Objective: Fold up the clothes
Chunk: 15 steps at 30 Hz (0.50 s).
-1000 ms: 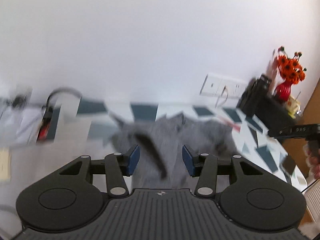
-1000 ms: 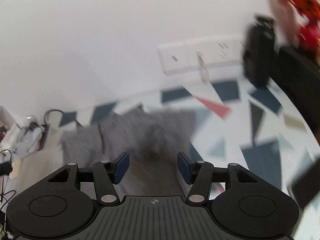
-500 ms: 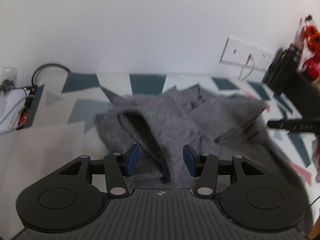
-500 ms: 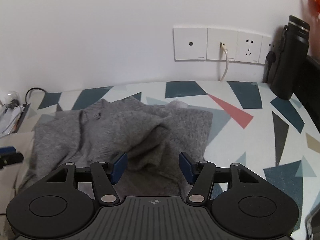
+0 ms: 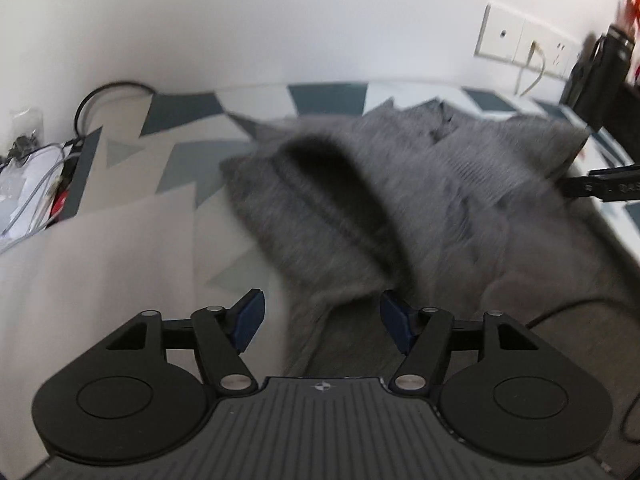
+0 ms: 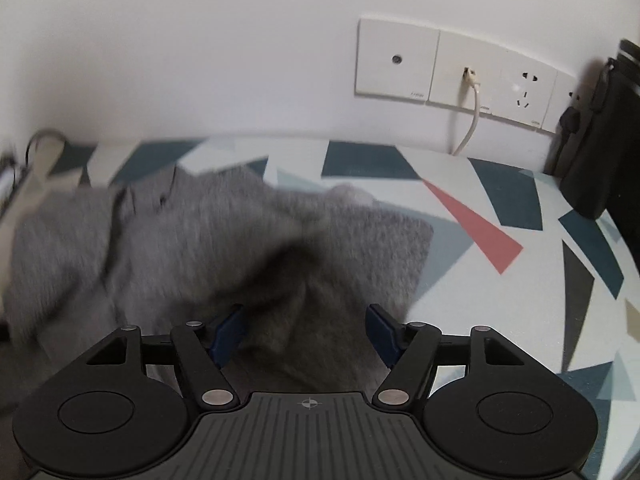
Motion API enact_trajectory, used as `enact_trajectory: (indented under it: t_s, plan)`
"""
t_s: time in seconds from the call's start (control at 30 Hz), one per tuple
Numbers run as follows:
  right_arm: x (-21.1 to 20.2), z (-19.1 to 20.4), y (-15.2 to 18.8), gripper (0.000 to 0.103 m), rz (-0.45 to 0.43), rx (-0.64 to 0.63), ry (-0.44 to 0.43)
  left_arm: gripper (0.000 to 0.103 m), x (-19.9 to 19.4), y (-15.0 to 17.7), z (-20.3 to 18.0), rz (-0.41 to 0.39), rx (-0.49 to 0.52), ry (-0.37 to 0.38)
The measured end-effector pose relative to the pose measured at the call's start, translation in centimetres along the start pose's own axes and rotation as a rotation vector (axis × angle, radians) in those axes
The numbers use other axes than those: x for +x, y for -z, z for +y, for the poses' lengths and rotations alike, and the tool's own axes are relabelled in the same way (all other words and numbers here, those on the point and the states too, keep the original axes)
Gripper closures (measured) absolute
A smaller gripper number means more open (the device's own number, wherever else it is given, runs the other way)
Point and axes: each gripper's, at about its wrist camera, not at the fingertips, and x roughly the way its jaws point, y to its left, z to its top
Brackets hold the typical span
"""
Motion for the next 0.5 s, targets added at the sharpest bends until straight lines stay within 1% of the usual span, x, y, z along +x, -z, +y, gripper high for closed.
enact_trajectory:
  t_s: [0.07,0.13,0.2,0.23,0.27,0.3,0.33,0.37,0.4,0.43,0.5]
  plan:
    - [0.2,0.2,1.1,0.040,0.020,-0.035,0.004,0.038,0.2,0.5,0.4,0.009,-0.012,-0.009]
    - [0.4,0.4,2.0,0.041,0.026,-0.066,0.023,0.038,0.2,0.8,0.5,-0.008,-0.017,-0.007]
    - [0.6,0.3,2.4,0.043,0.017,-0.065,0.041,0.038,0.2,0.9,0.3,-0.021,-0.006,-0.013]
    - [0.7,0.1,2.4,0.045,0.009,-0.053,0.046,0.040,0.2,0.8,0.2,-0.027,0.001,-0.020]
    - [0.7,-0.1,2.2,0.047,-0.003,-0.034,0.047,0.045,0.3,0.6,0.2,-0.033,-0.001,-0.024]
    - [0.7,-0.3,2.1,0.051,-0.014,-0.017,0.051,0.050,0.4,0.5,0.3,-0.035,-0.015,-0.024]
    - [0.7,-0.6,1.9,0.061,-0.023,-0.003,0.059,0.052,0.5,0.3,0.5,-0.037,-0.031,-0.025]
    - [0.7,-1.0,1.8,0.067,-0.032,0.012,0.065,0.056,0.6,0.1,0.7,-0.040,-0.049,-0.028]
    - [0.7,-1.5,1.7,0.077,-0.040,0.028,0.072,0.057,0.8,0.0,0.9,-0.043,-0.063,-0.032]
    - [0.8,-1.9,1.5,0.081,-0.048,0.044,0.079,0.057,0.8,-0.1,1.0,-0.046,-0.071,-0.034]
    - [0.8,-3.1,1.3,0.082,-0.058,0.087,0.108,0.057,0.9,-0.1,1.1,-0.051,-0.071,-0.040]
